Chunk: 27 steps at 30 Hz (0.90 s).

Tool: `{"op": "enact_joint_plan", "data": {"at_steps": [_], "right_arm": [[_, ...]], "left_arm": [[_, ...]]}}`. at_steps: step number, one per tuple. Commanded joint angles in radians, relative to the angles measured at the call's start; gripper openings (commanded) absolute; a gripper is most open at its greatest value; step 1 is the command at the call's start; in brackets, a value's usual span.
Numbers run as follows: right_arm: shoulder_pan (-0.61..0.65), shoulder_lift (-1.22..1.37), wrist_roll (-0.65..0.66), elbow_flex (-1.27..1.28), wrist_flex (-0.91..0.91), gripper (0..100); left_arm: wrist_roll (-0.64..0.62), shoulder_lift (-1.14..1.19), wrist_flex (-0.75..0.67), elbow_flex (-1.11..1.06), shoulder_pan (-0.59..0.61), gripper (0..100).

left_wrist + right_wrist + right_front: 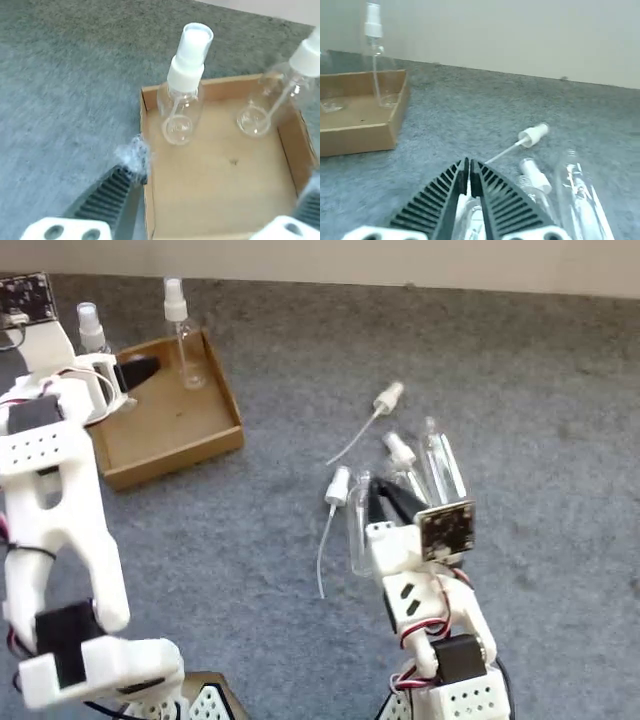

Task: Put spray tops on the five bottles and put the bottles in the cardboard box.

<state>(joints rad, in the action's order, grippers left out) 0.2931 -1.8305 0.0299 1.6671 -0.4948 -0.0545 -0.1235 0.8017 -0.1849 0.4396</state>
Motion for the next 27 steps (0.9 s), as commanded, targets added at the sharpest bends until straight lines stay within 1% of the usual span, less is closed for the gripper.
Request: {"op": "enact_joint_plan", "data": {"at_steps": [1,4,7,11,15,17,21,24,27], "right_arm": [[-0.119,-0.008,-0.002,-0.079,-0.061,0.4],[-0.166,-0.008,-0.002,-0.174,-0.188,0.4],[-0.209,-0.008,-0.002,-0.245,-0.288,0.4],[-0.272,-0.008,-0.002,-0.306,-0.394,0.4],[-0.314,-0.01,-0.002,-0.334,-0.513,0.4],[-0.334,-0.01,-0.002,-0.341,-0.556,0.4],[-0.392,-0.01,-0.002,-0.341,-0.644,0.4],[-0.441,-0.01,-0.002,-0.341,-0.736,0.4],[-0.49,-0.01,-0.002,-0.341,-0.814,0.4]], "left_arm": [[-0.011,-0.154,0.17,0.007,-0.033,43],[-0.011,-0.214,0.313,0.007,-0.085,43],[-0.011,-0.266,0.45,0.007,-0.174,43],[-0.015,-0.308,0.611,0.007,-0.331,43],[-0.02,-0.311,0.715,0.007,-0.499,43],[-0.066,-0.309,0.74,0.005,-0.573,43],[-0.213,-0.308,0.74,0.005,-0.704,43],[-0.259,-0.308,0.733,-0.051,-0.811,43],[-0.305,-0.308,0.624,-0.153,-0.897,43]]}}
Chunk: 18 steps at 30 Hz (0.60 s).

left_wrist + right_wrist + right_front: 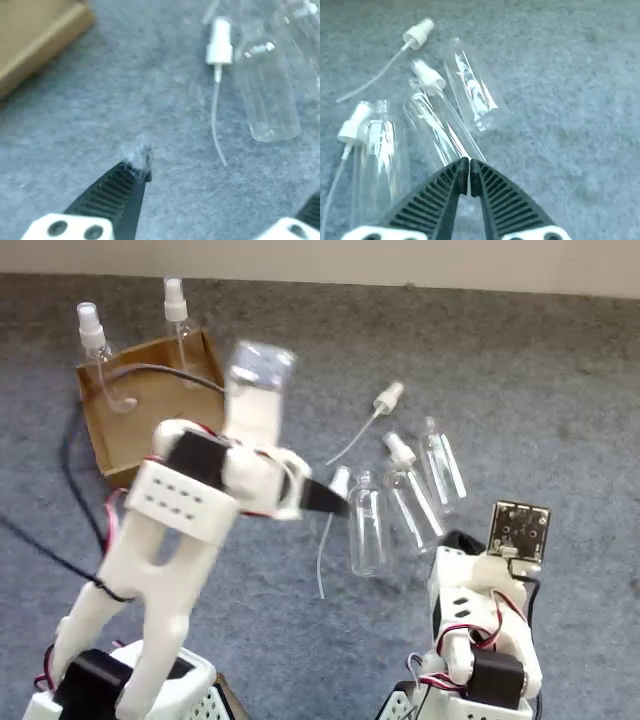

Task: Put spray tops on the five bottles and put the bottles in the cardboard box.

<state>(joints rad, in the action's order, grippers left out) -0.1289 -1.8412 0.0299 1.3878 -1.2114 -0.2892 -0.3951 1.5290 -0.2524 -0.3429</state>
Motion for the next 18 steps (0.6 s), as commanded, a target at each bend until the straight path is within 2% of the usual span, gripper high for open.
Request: {"op": "enact_joint_plan", "data": {"at_steps": [1,4,7,10,14,18], "right_arm": [[-0.082,0.001,-0.002,-0.062,-0.11,0.4],[-0.127,0.001,-0.003,-0.059,-0.108,0.4],[-0.136,0.001,-0.008,-0.047,-0.11,0.4],[-0.136,0.001,-0.008,0.001,-0.107,0.4],[-0.14,0.001,-0.008,0.027,-0.107,0.4],[-0.14,0.001,-0.008,0.031,-0.107,0.4]], "left_arm": [[-0.084,-0.036,-0.153,-0.117,-0.13,43],[-0.095,-0.035,-0.276,-0.194,-0.156,42],[-0.098,-0.016,-0.338,-0.217,-0.163,42],[-0.163,0.096,-0.344,-0.157,-0.157,38],[-0.167,0.297,-0.344,-0.016,-0.173,29],[-0.173,0.446,-0.345,0.091,-0.191,27]]}}
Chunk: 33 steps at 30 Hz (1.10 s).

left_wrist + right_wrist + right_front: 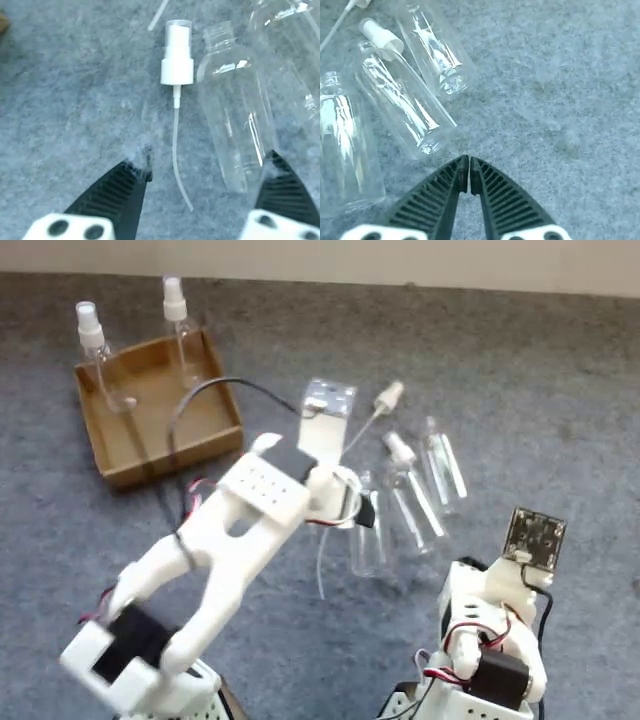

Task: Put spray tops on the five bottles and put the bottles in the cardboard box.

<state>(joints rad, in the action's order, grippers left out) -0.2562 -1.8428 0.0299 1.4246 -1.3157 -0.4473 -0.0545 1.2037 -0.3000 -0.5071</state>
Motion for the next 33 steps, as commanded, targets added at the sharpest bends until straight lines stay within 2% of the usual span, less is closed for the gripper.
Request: {"op": "enact_joint_plan", "data": {"at_steps": [1,5,10,15,19,33], "right_arm": [[-0.013,0.002,-0.008,-0.005,-0.002,0.4],[-0.013,0.002,-0.008,-0.005,-0.002,0.4],[-0.013,0.002,-0.008,-0.004,-0.002,0.4],[-0.015,0.002,-0.008,-0.004,-0.002,0.4],[-0.015,0.002,-0.008,-0.004,-0.002,0.4],[-0.015,0.004,-0.008,-0.004,-0.002,0.4]], "left_arm": [[-0.015,0.139,-0.026,0.163,-0.027,27],[-0.02,0.242,-0.026,0.239,-0.027,27],[-0.1,0.348,-0.026,0.315,-0.028,27],[-0.101,0.46,-0.028,0.374,-0.053,27],[-0.189,0.536,-0.025,0.406,-0.062,27],[-0.245,0.556,-0.021,0.397,-0.084,27]]}}
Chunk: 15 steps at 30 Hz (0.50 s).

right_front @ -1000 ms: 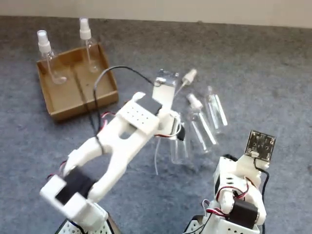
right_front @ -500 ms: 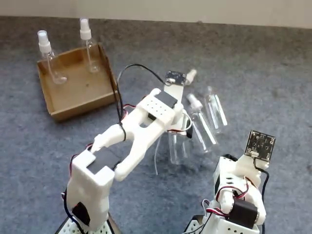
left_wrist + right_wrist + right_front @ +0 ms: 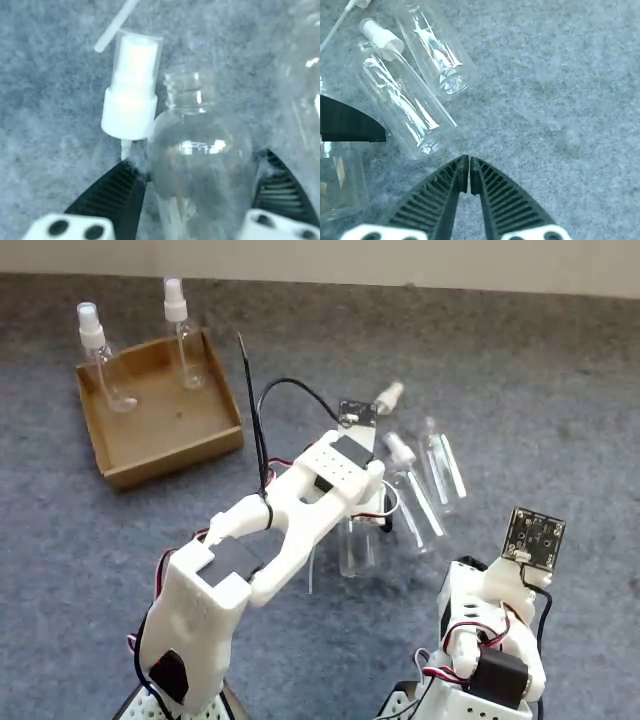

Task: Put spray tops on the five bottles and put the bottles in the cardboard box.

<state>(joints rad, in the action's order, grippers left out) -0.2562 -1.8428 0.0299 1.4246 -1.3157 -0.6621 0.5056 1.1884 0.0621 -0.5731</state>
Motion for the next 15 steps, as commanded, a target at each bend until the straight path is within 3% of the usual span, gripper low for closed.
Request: {"op": "enact_joint_plan", "data": {"at_steps": [1,6,11,15], "right_arm": [[-0.015,0.004,-0.008,-0.004,-0.002,0.4],[-0.015,0.004,-0.008,-0.004,-0.002,0.4],[-0.015,0.004,-0.008,-0.004,-0.002,0.4],[-0.015,0.004,-0.008,-0.004,-0.002,0.4]], "left_arm": [[-0.054,-0.004,-0.005,0.033,-0.018,27],[-0.083,-0.005,-0.005,0.033,-0.019,26],[-0.066,-0.005,-0.005,0.038,-0.019,15],[-0.032,-0.007,-0.005,0.042,-0.019,15]]}}
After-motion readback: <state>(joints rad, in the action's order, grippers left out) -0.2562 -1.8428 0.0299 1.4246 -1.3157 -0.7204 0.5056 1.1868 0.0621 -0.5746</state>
